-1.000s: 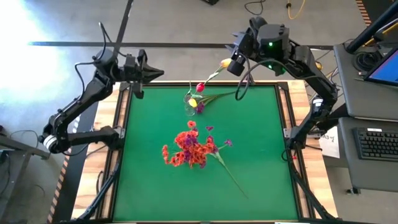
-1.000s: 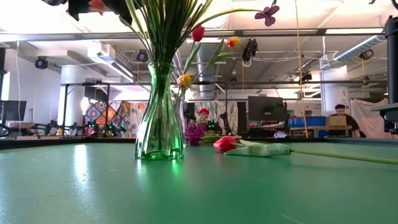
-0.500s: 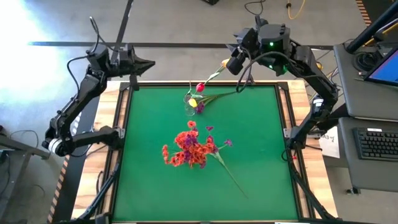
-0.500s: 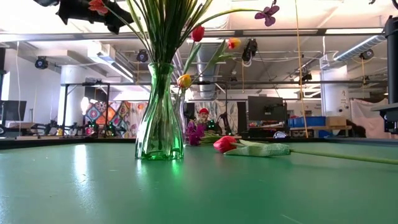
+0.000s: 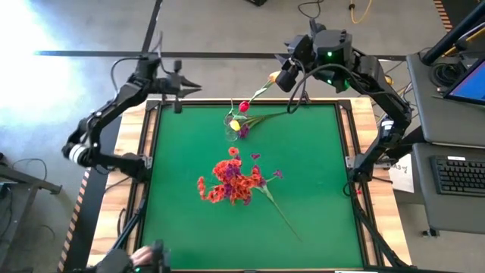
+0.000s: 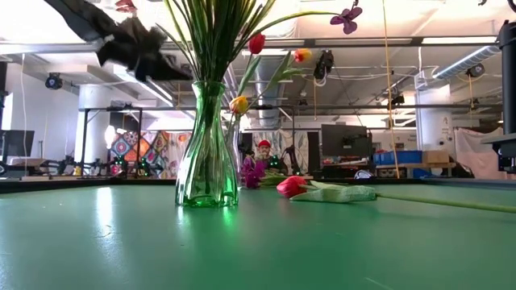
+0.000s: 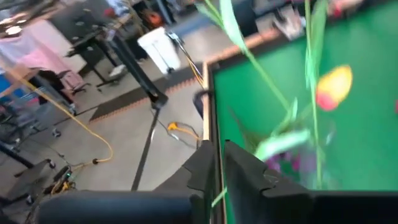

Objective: Sort flowers into vase by color
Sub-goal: Put the yellow tulip into the transparent vase

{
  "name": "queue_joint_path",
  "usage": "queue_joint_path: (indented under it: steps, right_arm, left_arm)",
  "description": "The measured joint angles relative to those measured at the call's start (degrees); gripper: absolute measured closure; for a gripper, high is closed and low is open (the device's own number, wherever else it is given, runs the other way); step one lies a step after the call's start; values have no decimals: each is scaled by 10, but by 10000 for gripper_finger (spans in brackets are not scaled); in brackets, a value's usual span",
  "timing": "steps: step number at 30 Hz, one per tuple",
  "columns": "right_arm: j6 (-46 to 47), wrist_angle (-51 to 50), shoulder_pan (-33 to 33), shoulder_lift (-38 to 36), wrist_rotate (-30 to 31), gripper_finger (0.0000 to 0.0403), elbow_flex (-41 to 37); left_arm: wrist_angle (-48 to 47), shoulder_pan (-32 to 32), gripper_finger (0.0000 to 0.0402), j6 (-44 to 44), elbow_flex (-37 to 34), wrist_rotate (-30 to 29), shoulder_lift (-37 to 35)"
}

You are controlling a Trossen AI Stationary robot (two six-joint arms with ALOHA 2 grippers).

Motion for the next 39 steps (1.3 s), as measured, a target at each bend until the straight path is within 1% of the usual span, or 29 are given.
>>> queue_joint_path:
  steps: [3, 8, 13, 17, 21, 24, 28, 31, 39]
  right_arm:
    - [0, -6, 0, 0, 0, 207, 0]
    - [-2, -15, 0, 0, 0, 207, 0]
    - [-7, -15, 0, 0, 0, 207, 0]
    - [-6, -15, 0, 0, 0, 207, 0]
    - [3, -14, 0, 2, 0, 207, 0]
    - [7, -14, 0, 4, 0, 207, 0]
    - [5, -14, 0, 10, 0, 207, 0]
    - [3, -11, 0, 16, 0, 207, 0]
    - [-2, -12, 0, 28, 0, 207, 0]
  left_arm:
    - [-11, -1, 347, 79, 0, 0, 41]
    - [-14, -6, 289, 141, 0, 0, 96]
    - [31, -14, 240, 156, 2, 0, 141]
    - [79, -23, 215, 156, 2, 0, 173]
    - [128, -32, 206, 157, 3, 0, 205]
    - [147, -35, 205, 167, 3, -1, 227]
    - [150, -36, 205, 193, 3, 0, 249]
    - [156, -41, 205, 197, 6, 0, 263]
    - [161, -81, 205, 197, 32, 0, 306]
